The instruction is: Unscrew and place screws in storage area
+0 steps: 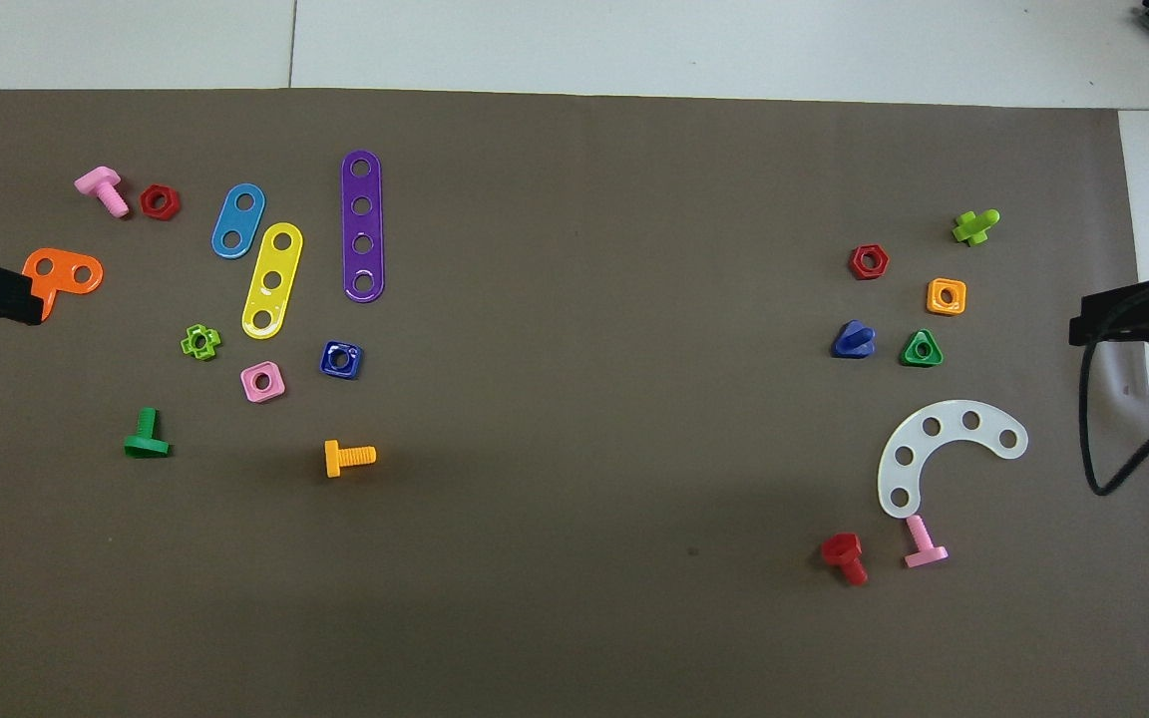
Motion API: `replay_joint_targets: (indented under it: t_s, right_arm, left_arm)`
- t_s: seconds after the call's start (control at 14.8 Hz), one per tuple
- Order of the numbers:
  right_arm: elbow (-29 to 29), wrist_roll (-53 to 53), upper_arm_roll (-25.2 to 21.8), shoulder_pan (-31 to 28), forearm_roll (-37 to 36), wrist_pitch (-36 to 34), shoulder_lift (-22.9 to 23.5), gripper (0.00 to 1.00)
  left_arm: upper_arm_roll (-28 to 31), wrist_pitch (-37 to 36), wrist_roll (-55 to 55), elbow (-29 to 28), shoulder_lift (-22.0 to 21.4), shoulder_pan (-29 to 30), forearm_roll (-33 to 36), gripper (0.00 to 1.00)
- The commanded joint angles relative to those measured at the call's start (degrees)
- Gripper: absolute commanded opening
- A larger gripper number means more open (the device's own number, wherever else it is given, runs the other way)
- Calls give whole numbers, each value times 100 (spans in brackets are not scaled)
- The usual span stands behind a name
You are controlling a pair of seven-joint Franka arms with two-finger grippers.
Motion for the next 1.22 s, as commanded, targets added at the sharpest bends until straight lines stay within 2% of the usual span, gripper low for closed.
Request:
replay_joint_targets:
  t_s: [0.0,1.15]
  right_arm:
    - [63,58,47,-49,-37,-154,11,100]
    - [-79,-303,126,22,-19,-163,-7,100]
  left_arm:
    - [-33,65,-4,-256,-198,56,36,100]
    - [-33,73,-4,-256,-207,56,36,100]
